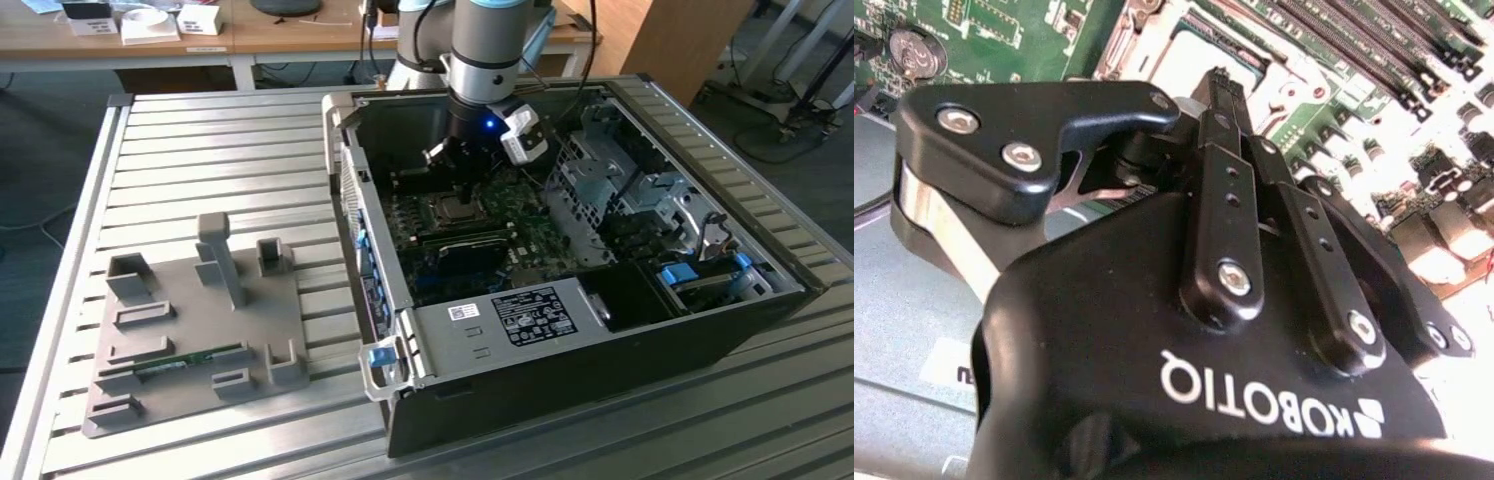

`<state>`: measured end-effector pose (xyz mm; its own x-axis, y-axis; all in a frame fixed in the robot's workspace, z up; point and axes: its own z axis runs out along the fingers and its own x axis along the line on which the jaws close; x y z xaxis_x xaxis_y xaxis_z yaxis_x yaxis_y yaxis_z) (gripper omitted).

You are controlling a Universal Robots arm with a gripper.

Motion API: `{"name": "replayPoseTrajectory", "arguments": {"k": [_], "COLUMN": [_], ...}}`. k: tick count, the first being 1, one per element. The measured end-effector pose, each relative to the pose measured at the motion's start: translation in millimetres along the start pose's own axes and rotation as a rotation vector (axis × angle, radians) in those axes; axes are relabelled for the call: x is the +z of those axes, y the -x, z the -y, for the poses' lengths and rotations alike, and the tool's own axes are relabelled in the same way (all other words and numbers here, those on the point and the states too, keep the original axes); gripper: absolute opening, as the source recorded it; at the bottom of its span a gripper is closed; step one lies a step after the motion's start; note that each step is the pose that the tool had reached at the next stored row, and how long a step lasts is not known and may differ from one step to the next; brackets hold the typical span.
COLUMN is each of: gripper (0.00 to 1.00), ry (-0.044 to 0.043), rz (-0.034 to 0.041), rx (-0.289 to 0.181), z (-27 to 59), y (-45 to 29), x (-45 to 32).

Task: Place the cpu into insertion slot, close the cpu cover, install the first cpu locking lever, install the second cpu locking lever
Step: 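Install the second cpu locking lever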

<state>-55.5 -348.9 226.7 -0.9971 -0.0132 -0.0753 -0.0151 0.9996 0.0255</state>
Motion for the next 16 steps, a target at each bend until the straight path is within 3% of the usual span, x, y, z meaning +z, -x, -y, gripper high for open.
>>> {"name": "replayPoseTrajectory", "arguments": {"k": [16], "gripper": [0.10], "ry": [0.0000], "rz": [-0.0018], "rx": [0.000], "z": [0.0], "y": [0.6], "x": [0.0]}}
